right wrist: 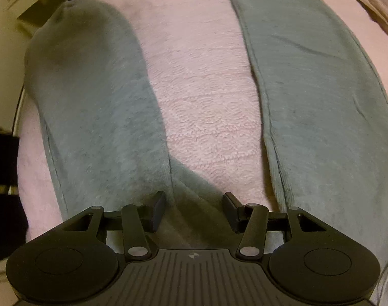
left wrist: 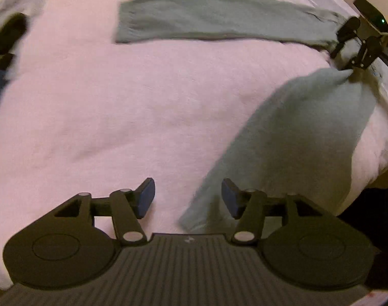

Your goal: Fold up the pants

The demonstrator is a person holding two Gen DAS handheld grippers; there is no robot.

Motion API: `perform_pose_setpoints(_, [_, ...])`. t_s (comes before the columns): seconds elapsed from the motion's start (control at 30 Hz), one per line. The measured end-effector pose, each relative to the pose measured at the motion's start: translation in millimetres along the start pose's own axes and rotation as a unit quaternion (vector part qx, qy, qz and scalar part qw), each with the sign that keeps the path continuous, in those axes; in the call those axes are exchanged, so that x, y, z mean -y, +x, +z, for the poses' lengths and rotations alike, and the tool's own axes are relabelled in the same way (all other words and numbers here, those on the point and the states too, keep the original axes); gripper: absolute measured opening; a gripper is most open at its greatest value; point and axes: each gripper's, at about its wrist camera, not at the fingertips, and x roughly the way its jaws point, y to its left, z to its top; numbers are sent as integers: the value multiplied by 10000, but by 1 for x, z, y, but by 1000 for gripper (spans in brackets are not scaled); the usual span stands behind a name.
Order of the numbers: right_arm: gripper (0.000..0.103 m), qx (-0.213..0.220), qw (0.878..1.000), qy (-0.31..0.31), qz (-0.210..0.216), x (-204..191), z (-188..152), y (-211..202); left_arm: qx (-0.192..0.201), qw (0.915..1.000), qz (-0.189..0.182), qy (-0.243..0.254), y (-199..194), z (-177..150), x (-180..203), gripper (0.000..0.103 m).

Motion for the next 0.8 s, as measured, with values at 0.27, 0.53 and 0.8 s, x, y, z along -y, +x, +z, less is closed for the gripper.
perform_pose_setpoints(0.27, [44, -192, 9992, -206, 277, 14, 8, 21, -485, 9979, -374, 209, 38, -11, 26, 61])
perform_pose_setpoints(0.53, [3, 445, 9964, 727, -8, 41, 8, -35, -723, 9959, -343, 424, 24, -2, 31, 15])
perform_pose_setpoints(0.8, [31, 1084, 9724, 1648, -1246, 72, 4, -45, -133, 9995, -32, 275, 0, 65, -11, 28])
